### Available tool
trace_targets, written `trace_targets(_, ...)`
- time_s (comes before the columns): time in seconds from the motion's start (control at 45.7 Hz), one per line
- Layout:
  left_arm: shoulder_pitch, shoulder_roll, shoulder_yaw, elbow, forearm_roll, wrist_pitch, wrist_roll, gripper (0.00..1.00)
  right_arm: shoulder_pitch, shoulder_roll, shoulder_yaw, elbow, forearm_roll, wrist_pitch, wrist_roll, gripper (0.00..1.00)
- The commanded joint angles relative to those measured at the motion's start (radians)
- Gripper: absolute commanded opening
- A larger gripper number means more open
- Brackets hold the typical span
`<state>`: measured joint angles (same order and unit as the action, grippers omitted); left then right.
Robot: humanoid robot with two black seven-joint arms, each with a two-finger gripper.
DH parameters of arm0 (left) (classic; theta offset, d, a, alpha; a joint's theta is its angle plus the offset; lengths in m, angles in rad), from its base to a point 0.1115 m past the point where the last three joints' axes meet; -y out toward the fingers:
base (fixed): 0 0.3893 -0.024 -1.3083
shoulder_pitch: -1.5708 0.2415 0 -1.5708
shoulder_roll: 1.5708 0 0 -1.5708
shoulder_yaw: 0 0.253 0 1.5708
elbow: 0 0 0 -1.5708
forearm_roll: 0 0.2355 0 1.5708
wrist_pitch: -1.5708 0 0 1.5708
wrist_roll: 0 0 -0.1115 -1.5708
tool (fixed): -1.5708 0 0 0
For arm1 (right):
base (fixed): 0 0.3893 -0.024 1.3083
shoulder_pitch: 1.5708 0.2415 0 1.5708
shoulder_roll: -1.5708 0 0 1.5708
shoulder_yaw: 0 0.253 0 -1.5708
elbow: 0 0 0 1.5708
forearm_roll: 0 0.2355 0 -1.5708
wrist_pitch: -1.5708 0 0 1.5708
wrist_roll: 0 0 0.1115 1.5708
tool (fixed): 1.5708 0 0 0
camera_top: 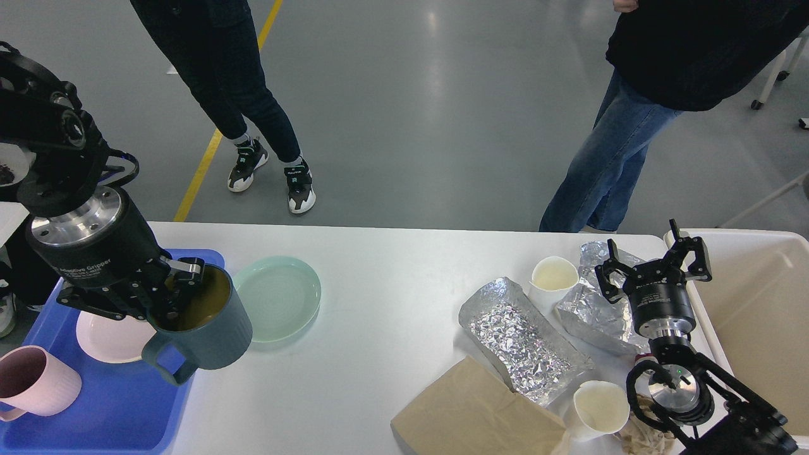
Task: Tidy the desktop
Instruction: 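Lift the dark green mug and carry it onto the blue tray, then lower the mug onto the tray and open the left gripper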
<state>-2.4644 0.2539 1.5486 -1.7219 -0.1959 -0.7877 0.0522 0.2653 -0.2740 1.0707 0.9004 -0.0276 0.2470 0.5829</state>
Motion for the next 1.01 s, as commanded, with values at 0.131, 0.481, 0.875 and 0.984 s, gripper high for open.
trace_targets(0.131, 0.154, 0.168, 0.034, 0.162, 0.052, -0.002, 0.031, 0.00, 0.000, -0.001, 0.000, 0.000, 0.000, 0.000, 0.000, 1.00)
trace_targets(0.481, 0.610, 0.410, -0.117, 0.499, 0.361, 0.030, -0.066, 0.00, 0.000, -0.001, 0.000, 0.000, 0.000, 0.000, 0.000, 1.00)
trace_targets(0.875, 1.031, 0.466, -0.378, 0.800, 0.489, 0.059, -0.066, 0.00, 0.000, -0.001, 0.000, 0.000, 0.000, 0.000, 0.000, 1.00)
trace_targets(0.984, 1.108, 0.459, -0.433, 0.820, 0.497, 0.079, -0.064, 0.00, 0.000, 0.001, 0.000, 0.000, 0.000, 0.000, 0.000, 1.00)
